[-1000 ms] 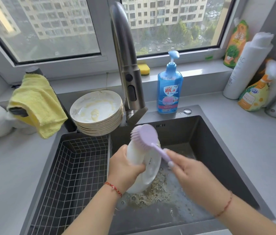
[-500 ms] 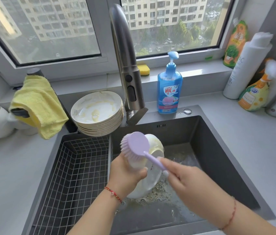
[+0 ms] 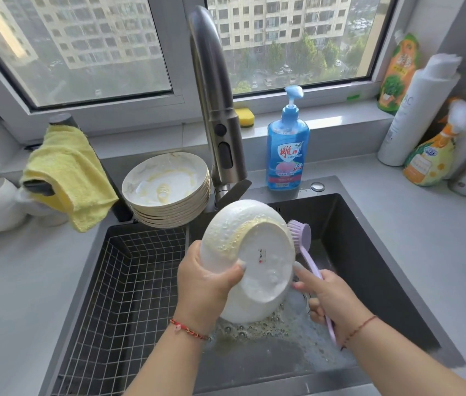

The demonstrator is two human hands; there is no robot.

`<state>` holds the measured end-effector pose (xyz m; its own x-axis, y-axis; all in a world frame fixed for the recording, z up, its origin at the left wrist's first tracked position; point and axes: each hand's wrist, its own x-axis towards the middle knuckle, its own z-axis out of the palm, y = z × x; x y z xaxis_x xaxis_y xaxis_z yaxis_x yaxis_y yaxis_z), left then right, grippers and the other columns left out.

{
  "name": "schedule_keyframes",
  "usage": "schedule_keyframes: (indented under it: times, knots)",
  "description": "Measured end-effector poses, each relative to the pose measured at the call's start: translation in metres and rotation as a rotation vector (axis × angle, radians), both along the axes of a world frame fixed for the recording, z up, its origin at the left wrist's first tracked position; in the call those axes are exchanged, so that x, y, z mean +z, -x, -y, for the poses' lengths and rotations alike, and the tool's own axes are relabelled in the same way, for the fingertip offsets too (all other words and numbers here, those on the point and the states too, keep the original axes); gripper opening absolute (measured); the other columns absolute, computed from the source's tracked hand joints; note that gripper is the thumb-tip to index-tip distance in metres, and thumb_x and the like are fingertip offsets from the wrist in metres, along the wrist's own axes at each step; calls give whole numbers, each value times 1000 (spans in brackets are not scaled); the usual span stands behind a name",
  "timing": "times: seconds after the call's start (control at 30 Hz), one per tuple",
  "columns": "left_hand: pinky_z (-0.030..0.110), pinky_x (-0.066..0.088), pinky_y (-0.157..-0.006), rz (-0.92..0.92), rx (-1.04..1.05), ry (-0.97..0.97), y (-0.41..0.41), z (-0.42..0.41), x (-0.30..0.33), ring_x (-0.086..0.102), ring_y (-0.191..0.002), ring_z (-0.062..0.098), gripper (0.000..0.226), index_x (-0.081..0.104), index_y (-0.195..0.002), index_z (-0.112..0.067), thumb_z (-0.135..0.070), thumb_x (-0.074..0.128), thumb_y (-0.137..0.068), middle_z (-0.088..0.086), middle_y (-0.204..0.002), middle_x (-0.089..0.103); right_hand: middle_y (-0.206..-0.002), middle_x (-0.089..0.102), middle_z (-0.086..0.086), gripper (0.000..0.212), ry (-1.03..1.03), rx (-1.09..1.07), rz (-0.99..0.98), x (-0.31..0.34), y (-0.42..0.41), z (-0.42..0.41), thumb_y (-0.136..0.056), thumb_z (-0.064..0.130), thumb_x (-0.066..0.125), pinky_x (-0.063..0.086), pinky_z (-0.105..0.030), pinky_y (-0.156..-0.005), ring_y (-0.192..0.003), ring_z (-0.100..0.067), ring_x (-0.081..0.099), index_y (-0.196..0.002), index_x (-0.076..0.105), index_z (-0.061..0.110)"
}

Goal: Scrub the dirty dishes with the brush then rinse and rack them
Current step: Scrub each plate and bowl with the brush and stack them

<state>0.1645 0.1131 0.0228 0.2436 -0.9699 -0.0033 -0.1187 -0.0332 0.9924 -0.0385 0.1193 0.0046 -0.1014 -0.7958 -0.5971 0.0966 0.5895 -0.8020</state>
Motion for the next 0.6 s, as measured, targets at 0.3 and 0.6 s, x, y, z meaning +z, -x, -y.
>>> schedule_keyframes:
  times: [0.3, 0.6]
  knots:
    - [49, 60, -80, -235, -63, -5, 0, -5, -4, 71, -95, 29, 66, 60, -106, -15, -28, 87, -47, 9, -103, 71, -65, 51, -4, 70, -14, -15, 248, -9, -8, 7, -63, 47, 77, 28, -18, -35, -43, -9, 23, -111, 54, 1]
    - [40, 62, -73, 261, -419, -189, -30, 23, 18, 70, -88, 19, 66, 59, -98, -18, -41, 90, -44, 2, -99, 68, -101, 61, -2, 62, 264, 493, -463, 29, 20, 27, -64, 49, 82, 57, -28, -60, -75, -12, 62, -109, 46, 26]
